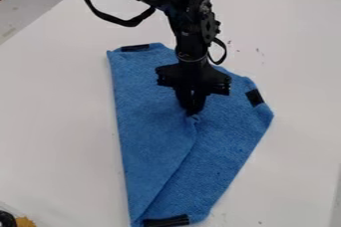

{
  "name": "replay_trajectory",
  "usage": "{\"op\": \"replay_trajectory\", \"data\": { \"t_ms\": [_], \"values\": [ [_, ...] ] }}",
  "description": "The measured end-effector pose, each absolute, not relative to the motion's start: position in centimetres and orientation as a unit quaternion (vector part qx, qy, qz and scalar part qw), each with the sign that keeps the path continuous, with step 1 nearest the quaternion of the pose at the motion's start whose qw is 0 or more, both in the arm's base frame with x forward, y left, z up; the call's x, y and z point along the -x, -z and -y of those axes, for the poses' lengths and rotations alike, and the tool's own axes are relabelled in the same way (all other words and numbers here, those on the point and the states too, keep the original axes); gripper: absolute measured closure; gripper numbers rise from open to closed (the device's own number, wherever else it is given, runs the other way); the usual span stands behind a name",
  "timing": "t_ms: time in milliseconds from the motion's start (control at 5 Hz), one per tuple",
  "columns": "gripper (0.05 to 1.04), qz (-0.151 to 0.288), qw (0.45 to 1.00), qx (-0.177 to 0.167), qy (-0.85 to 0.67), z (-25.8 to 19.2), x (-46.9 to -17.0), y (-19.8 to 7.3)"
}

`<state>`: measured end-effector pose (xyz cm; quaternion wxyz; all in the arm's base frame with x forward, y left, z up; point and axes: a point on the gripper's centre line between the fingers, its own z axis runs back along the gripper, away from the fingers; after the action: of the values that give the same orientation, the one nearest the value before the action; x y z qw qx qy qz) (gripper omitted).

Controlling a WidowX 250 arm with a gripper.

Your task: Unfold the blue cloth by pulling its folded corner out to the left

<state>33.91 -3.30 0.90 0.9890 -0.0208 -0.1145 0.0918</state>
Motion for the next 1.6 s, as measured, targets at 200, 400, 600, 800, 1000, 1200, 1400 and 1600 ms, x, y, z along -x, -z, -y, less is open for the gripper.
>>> {"op": "replay_trajectory", "data": {
  "t_ms": [200,400,600,800,1000,1200,1400,1600],
  "values": [
    [0.982,0.113,0.988,0.018,-0.098,3.3,-33.9,-1.0],
    [1.010,0.100,0.990,-0.017,-0.095,3.8,-33.2,-2.4],
    [1.012,0.145,0.980,-0.054,-0.125,2.4,-32.8,-7.0],
    [1.014,0.175,0.968,-0.058,-0.172,-0.3,-30.8,-7.6],
    [1.015,0.198,0.951,-0.041,-0.235,-4.3,-27.3,-6.5],
    [1.015,0.199,0.946,-0.029,-0.252,-7.3,-24.7,-4.7],
    [1.015,0.206,0.943,-0.033,-0.260,-11.0,-22.8,-4.1],
    [1.015,0.203,0.947,-0.036,-0.245,-14.1,-21.3,-3.6]
  ]
}}
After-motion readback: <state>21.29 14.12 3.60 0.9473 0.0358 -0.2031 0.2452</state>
